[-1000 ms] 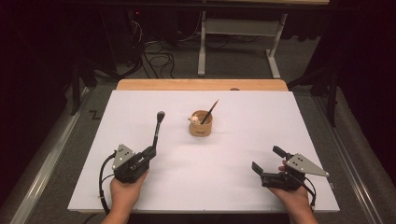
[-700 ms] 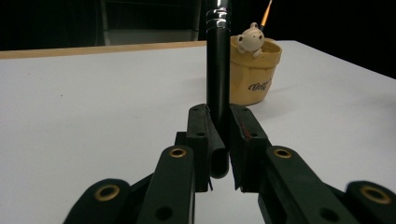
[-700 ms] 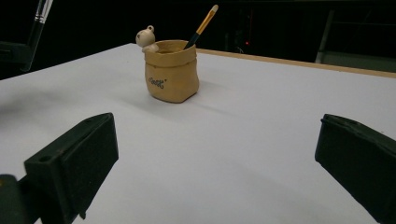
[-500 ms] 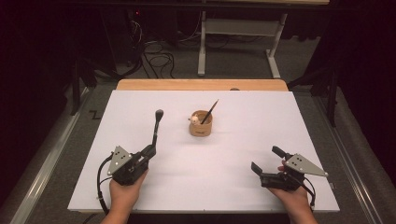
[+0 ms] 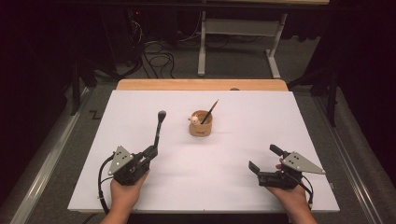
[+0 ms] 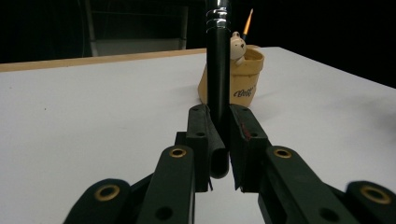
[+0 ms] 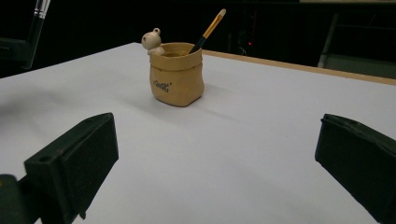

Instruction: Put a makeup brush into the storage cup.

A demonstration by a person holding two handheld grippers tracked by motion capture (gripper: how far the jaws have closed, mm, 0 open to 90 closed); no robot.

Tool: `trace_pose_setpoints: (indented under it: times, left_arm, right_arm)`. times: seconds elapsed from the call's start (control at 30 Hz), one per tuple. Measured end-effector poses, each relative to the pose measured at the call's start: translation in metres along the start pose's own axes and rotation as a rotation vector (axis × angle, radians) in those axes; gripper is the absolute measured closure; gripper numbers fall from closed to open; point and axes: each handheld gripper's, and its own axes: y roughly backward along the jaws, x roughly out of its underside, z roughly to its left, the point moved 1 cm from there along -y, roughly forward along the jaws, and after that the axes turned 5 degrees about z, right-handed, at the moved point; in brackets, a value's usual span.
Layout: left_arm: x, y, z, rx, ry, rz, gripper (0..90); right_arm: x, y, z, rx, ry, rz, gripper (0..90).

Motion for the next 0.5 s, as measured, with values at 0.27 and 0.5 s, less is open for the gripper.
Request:
trace_pose_setpoints:
  times: [0.27,0.5]
  left_arm:
    - [-0.002,-0.002,-0.005,0.022,-0.012,0.001,79.4]
    - [-0.005,-0.009,-0.009,0.031,-0.019,0.003,79.4]
  right_arm:
    - [-0.004,-0.002,0.007,-0.024,0.009,-0.014,0.3]
    - [-0.014,-0.007,0.015,-0.042,0.025,-0.018,0.3]
